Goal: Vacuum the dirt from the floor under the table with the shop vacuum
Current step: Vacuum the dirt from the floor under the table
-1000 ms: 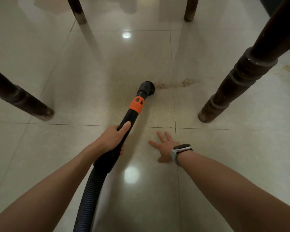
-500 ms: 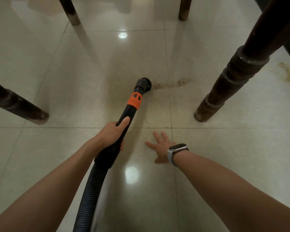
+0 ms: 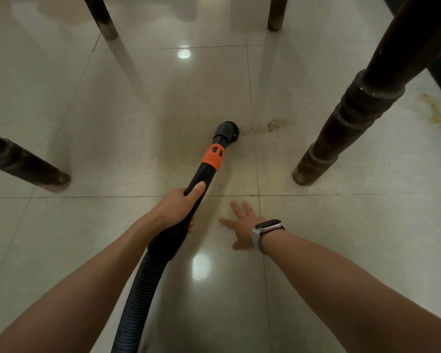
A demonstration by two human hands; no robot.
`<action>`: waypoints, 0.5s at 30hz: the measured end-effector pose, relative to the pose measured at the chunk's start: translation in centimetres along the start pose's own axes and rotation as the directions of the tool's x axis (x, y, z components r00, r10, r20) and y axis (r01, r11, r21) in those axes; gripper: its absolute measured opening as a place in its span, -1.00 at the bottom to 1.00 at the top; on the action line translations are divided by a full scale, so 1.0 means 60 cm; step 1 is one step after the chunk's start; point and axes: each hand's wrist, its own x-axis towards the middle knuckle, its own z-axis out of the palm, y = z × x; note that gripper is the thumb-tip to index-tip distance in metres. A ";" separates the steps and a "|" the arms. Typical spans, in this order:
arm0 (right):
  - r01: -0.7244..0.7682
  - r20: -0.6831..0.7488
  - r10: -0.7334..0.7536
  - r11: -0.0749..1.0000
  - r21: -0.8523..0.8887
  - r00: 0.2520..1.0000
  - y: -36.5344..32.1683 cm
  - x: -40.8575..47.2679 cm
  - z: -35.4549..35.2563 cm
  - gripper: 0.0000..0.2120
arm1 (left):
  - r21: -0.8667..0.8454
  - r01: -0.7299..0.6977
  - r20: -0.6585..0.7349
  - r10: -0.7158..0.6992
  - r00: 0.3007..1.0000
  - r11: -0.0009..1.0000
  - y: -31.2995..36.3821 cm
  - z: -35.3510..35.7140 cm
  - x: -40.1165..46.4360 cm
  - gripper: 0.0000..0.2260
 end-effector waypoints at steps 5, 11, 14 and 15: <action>-0.007 -0.008 0.007 1.000 -0.002 1.000 -0.001 -0.001 0.001 -0.24 | -0.002 0.001 0.015 -0.001 1.000 1.000 0.007 -0.004 0.007 -0.56; -0.006 0.004 0.006 1.000 -0.016 1.000 -0.002 -0.002 0.000 -0.23 | -0.009 -0.017 0.021 0.017 1.000 1.000 0.018 0.003 0.018 -0.55; -0.004 0.006 0.004 1.000 -0.017 1.000 0.000 0.002 0.001 -0.23 | -0.010 -0.017 0.020 0.017 1.000 1.000 0.025 0.007 0.024 -0.54; -0.003 0.007 0.003 1.000 -0.017 1.000 0.001 0.004 0.002 -0.22 | -0.004 -0.015 0.020 0.015 1.000 1.000 0.028 0.009 0.025 -0.54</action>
